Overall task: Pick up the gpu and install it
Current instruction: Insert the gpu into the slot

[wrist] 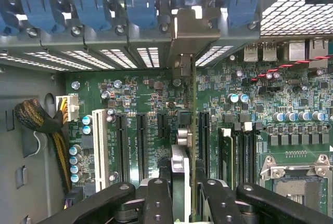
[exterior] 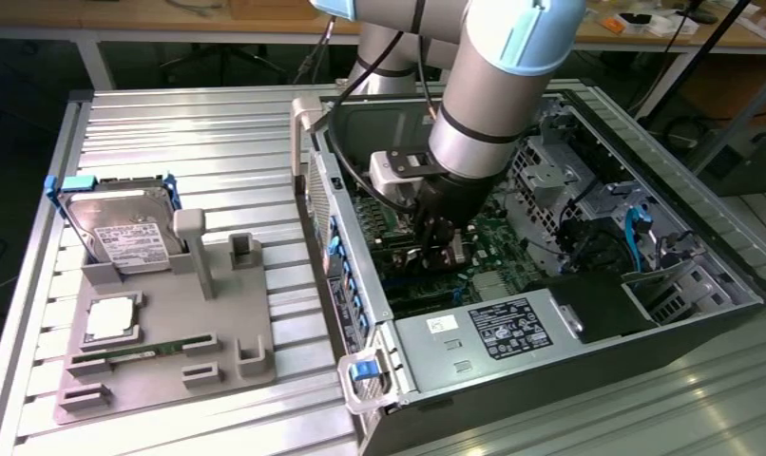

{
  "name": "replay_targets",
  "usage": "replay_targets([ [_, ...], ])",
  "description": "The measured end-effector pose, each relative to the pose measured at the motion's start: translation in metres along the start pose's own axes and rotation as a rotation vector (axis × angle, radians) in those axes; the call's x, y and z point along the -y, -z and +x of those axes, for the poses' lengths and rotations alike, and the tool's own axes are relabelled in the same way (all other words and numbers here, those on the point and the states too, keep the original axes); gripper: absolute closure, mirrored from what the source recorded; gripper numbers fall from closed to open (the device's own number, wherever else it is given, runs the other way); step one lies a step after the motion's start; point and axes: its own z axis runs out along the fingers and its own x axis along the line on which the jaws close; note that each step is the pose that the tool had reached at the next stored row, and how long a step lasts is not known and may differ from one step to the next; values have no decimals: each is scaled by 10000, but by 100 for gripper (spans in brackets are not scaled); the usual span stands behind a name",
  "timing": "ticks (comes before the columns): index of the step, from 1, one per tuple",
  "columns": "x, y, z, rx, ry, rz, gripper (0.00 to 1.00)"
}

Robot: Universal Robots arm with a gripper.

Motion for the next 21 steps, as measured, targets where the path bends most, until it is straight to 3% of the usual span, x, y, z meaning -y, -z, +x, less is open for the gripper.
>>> replay_targets([
  [16, 2, -122, 0, -3, 0, 2, 73],
  [18, 1, -133, -3, 25, -5, 12, 67],
  [21, 3, -99, 0, -7, -1, -1, 60],
])
